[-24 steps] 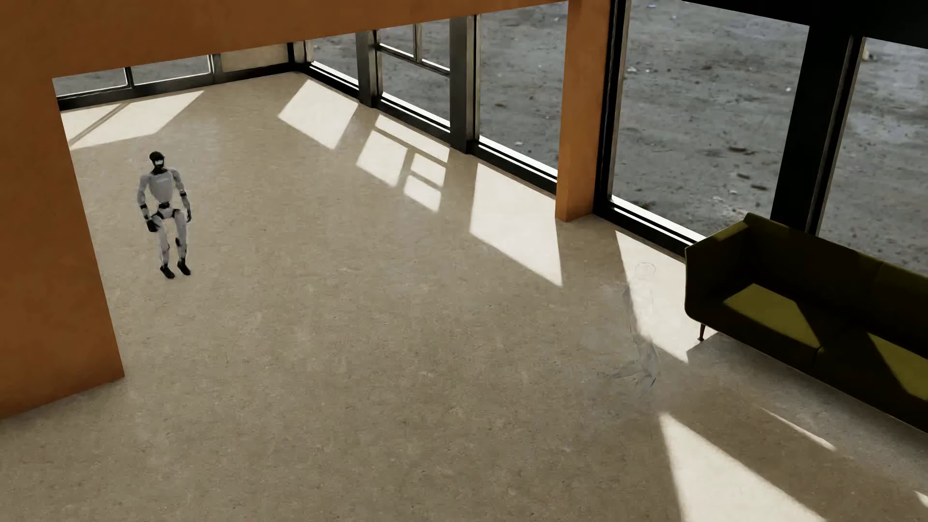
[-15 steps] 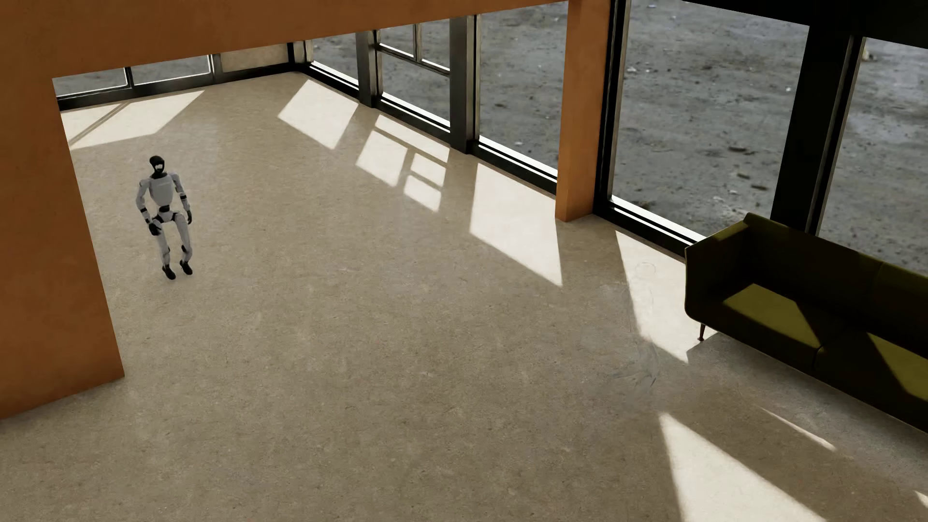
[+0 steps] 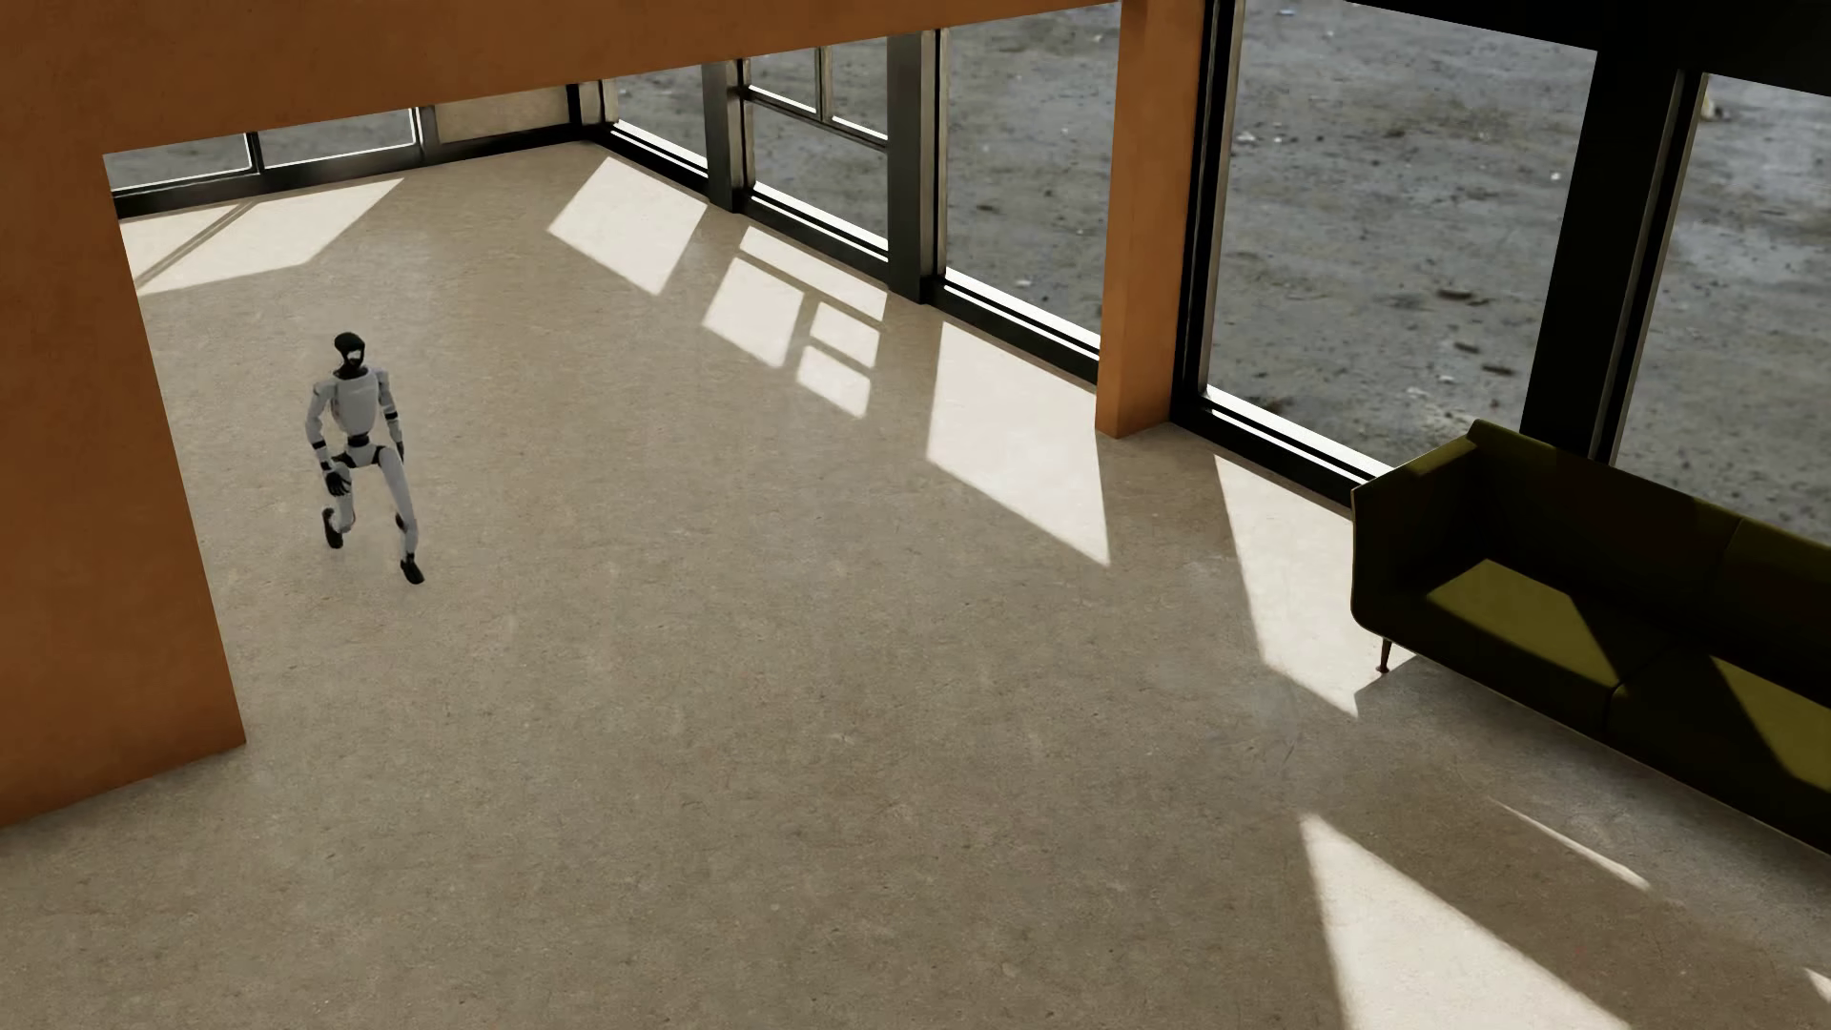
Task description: Walk to the sofa
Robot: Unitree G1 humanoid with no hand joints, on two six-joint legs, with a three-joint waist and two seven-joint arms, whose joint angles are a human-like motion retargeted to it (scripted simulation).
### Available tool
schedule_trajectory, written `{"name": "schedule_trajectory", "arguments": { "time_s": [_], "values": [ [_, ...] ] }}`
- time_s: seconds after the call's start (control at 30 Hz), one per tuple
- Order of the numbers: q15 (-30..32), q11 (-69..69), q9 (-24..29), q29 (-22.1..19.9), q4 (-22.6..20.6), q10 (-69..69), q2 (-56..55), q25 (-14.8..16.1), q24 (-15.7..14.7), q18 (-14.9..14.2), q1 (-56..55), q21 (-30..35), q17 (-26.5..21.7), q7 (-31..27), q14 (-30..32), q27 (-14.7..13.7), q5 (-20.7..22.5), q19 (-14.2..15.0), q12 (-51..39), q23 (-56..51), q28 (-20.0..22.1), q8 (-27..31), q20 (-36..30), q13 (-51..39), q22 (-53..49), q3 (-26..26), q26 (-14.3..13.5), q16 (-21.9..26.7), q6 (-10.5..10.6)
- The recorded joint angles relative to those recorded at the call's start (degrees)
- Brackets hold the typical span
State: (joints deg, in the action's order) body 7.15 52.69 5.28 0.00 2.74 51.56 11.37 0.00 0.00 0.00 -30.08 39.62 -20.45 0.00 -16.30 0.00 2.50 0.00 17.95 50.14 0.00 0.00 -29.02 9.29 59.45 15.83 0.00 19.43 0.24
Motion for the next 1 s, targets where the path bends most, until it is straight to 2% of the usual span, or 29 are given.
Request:
{"name": "schedule_trajectory", "arguments": {
  "time_s": [0.03,0.07,0.1,0.13,0.17,0.23,0.27,0.33,0.37,0.4,0.43,0.47,0.5,0.53,0.57,0.6,0.63,0.67,0.73,0.8,0.83,0.87,0.9,0.93,0.97,1.0],
  "values": [
    [1.4,12.7,1.0,0.0,-1.0,-0.4,-6.3,0.0,0.0,0.0,3.9,0.9,-0.6,0.0,-1.9,0.0,-0.3,0.0,-0.3,-0.2,0.0,0.0,0.0,1.1,-1.9,-1.3,0.0,0.2,0.1],
    [-0.4,21.3,1.6,0.0,-2.3,-2.3,-12.1,0.0,0.0,0.0,8.6,-0.2,-0.6,0.0,-3.3,0.0,-0.2,0.0,-1.0,0.3,0.0,0.0,0.3,2.5,-3.8,-4.4,0.0,-0.1,0.9],
    [-1.5,24.7,1.5,0.0,-2.2,-4.9,-18.4,0.0,0.0,0.0,13.4,-1.9,-0.3,0.0,-4.1,0.0,0.6,0.0,-1.6,0.1,0.0,0.0,0.1,4.1,-5.7,-7.9,0.0,-0.1,1.8],
    [-1.9,22.4,2.2,0.0,-2.2,-8.8,-24.4,0.0,0.0,0.0,18.4,-0.7,-0.7,0.0,-4.0,0.0,1.4,0.0,-2.9,0.4,0.0,0.0,0.9,4.5,-7.8,-10.3,0.0,0.0,3.1],
    [0.4,15.1,2.7,0.0,-2.2,-12.8,-28.8,0.0,0.0,0.0,24.0,0.2,-0.8,0.0,-2.9,0.0,2.2,0.0,-2.9,1.4,0.0,0.0,2.3,4.7,-10.1,-14.2,0.0,0.2,3.6],
    [7.5,-6.3,2.5,0.0,-1.5,-19.8,-35.3,0.0,0.0,0.0,34.3,-1.0,-1.4,0.0,-4.1,0.0,2.2,0.0,-3.8,0.2,0.0,0.0,2.6,7.1,-14.4,-19.5,0.0,1.1,4.9],
    [4.5,-16.1,1.9,0.0,-1.1,-21.9,-37.9,0.0,0.0,0.0,38.3,-1.2,-1.5,0.0,-5.5,0.0,1.9,0.0,-4.5,0.0,0.0,0.0,3.1,7.4,-16.4,-21.5,0.0,1.8,5.1],
    [-16.8,-25.6,1.3,0.0,-0.3,-23.2,-41.5,0.0,0.0,0.0,45.2,-1.1,-1.9,0.0,-8.4,0.0,1.0,0.0,-6.6,-0.7,0.0,0.0,3.2,8.3,-18.5,-24.4,0.0,2.9,5.4],
    [-17.0,-23.2,1.1,0.0,-0.4,-22.5,-42.0,0.0,0.0,0.0,45.8,-2.1,-1.7,0.0,-8.2,0.0,-0.8,0.0,-8.1,-0.6,0.0,0.0,3.9,8.1,-18.7,-25.6,0.0,2.8,5.7],
    [-7.0,-23.5,1.5,0.0,0.7,-20.9,-44.0,0.0,0.0,0.0,49.0,-1.5,-1.8,0.0,-7.1,0.0,0.6,0.0,-7.6,-0.1,0.0,0.0,4.5,8.8,-17.7,-27.4,0.0,2.5,5.9],
    [4.3,-18.5,0.8,0.0,1.9,-17.3,-46.4,0.0,0.0,0.0,48.1,-1.6,-1.4,0.0,-2.2,0.0,0.6,0.0,-7.0,0.4,0.0,0.0,6.0,8.5,-16.9,-28.6,0.0,2.1,6.5],
    [9.5,-14.0,0.2,0.0,4.3,-11.1,-46.5,0.0,0.0,0.0,46.9,-1.5,-1.2,0.0,6.6,0.0,2.9,0.0,-6.4,1.9,0.0,0.0,6.3,8.6,-14.7,-27.4,0.0,0.9,8.4],
    [9.2,-11.3,-0.4,0.0,4.5,-1.4,-44.3,0.0,0.0,0.0,43.7,-0.1,-1.0,0.0,15.9,0.0,5.0,0.0,-5.1,3.0,0.0,0.0,5.7,8.0,-12.4,-25.0,0.0,0.7,8.5],
    [7.6,-10.4,-0.9,0.0,5.5,10.5,-41.5,0.0,0.0,0.0,37.2,0.1,-0.7,0.0,20.1,0.0,7.6,0.0,-4.4,3.3,0.0,0.0,3.8,7.4,-11.3,-23.0,0.0,1.0,8.5],
    [3.8,-11.3,-1.2,0.0,7.1,21.1,-37.3,0.0,0.0,0.0,30.8,-3.6,0.2,0.0,15.2,0.0,9.7,0.0,-2.6,4.1,0.0,0.0,4.7,6.8,-11.8,-20.8,0.0,0.7,9.1],
    [-0.7,-14.3,-0.2,0.0,6.2,25.5,-30.0,0.0,0.0,0.0,26.3,-3.9,0.0,0.0,7.3,0.0,10.0,0.0,-2.2,3.3,0.0,0.0,3.7,5.9,-10.9,-18.0,0.0,0.7,8.1],
    [-5.1,-17.2,0.0,0.0,5.0,26.2,-23.9,0.0,0.0,0.0,20.6,-3.9,-0.4,0.0,2.4,0.0,9.5,0.0,-1.6,2.9,0.0,0.0,2.9,4.4,-10.1,-14.9,0.0,0.8,6.6],
    [-9.5,-19.7,-0.6,0.0,4.7,22.7,-19.2,0.0,0.0,0.0,15.2,-4.2,-0.9,0.0,0.5,0.0,9.0,0.0,-0.5,1.4,0.0,0.0,3.5,3.3,-9.7,-10.6,0.0,0.8,5.1],
    [-18.4,-26.0,0.7,0.0,4.1,7.3,-6.5,0.0,0.0,0.0,9.7,-4.6,-3.0,0.0,1.3,0.0,6.3,0.0,0.8,-6.0,0.0,0.0,3.6,2.1,-9.3,-4.9,0.0,1.6,3.0],
    [-27.1,-28.8,0.0,0.0,5.6,-12.6,1.7,0.0,0.0,0.0,5.2,-7.4,-4.3,0.0,4.6,0.0,5.2,0.0,1.9,-9.3,0.0,0.0,4.7,-0.8,-9.3,-1.6,0.0,1.4,2.9],
    [-29.4,-29.1,-1.0,0.0,5.9,-20.0,4.1,0.0,0.0,0.0,3.3,-8.4,-4.9,0.0,6.9,0.0,4.8,0.0,2.2,-11.2,0.0,0.0,4.3,-1.9,-8.8,-0.9,0.0,1.3,3.0],
    [-30.0,-29.0,-1.8,0.0,7.2,-41.7,6.7,0.0,0.0,0.0,2.1,-8.3,-5.0,0.0,22.5,0.0,4.3,0.0,2.4,-11.2,0.0,0.0,3.9,-3.4,-8.0,0.1,0.0,1.4,3.2],
    [-28.3,-28.1,-1.5,0.0,7.8,-23.0,9.3,0.0,0.0,0.0,0.9,-9.8,-4.7,0.0,10.3,0.0,2.3,0.0,2.8,-11.4,0.0,0.0,4.3,-3.7,-7.4,1.8,0.0,1.4,2.7],
    [-24.7,-25.9,-1.4,0.0,7.4,-16.6,11.7,0.0,0.0,0.0,-0.6,-12.0,-4.3,0.0,4.0,0.0,0.1,0.0,2.9,-12.3,0.0,0.0,3.8,-3.0,-6.3,2.9,0.0,1.0,2.4],
    [-17.5,-21.2,-2.8,0.0,6.8,-10.3,11.5,0.0,0.0,0.0,-2.2,-11.9,-3.6,0.0,7.4,0.0,-1.9,0.0,3.4,-11.2,0.0,0.0,3.4,-1.3,-4.6,3.4,0.0,0.7,1.7],
    [-5.5,-13.1,-3.3,0.0,4.0,-4.1,9.7,0.0,0.0,0.0,-2.6,-12.0,-1.5,0.0,8.3,0.0,-3.8,0.0,3.4,-7.5,0.0,0.0,2.8,-0.3,-2.0,2.7,0.0,0.6,0.1]
  ]
}}
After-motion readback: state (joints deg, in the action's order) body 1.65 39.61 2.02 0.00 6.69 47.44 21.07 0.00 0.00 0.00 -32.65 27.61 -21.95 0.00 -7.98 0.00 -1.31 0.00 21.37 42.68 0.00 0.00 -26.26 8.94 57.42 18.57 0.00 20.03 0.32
